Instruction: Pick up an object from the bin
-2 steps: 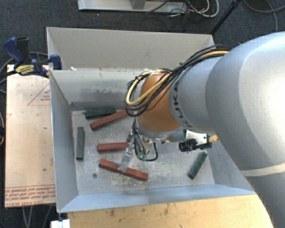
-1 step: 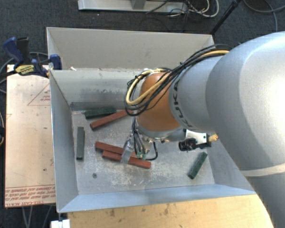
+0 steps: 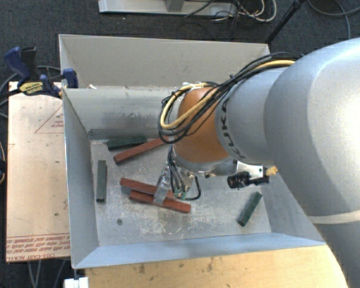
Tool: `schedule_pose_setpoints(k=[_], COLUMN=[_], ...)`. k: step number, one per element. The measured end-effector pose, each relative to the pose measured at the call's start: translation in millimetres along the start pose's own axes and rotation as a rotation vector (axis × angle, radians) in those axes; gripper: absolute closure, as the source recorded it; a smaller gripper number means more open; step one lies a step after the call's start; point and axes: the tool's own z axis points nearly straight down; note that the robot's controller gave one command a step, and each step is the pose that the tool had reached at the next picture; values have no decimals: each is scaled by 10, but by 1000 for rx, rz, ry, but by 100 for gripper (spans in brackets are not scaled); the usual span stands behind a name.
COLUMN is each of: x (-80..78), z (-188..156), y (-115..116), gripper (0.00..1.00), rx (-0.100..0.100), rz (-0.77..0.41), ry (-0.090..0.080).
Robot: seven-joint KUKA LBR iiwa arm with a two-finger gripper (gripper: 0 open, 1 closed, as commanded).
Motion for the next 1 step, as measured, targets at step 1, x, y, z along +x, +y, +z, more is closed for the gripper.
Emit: schedule_pose_setpoints(k=[1], x=[-1], z=[-154], y=[7], gripper=[100], rx=[0], rz=[-2], ry=[0])
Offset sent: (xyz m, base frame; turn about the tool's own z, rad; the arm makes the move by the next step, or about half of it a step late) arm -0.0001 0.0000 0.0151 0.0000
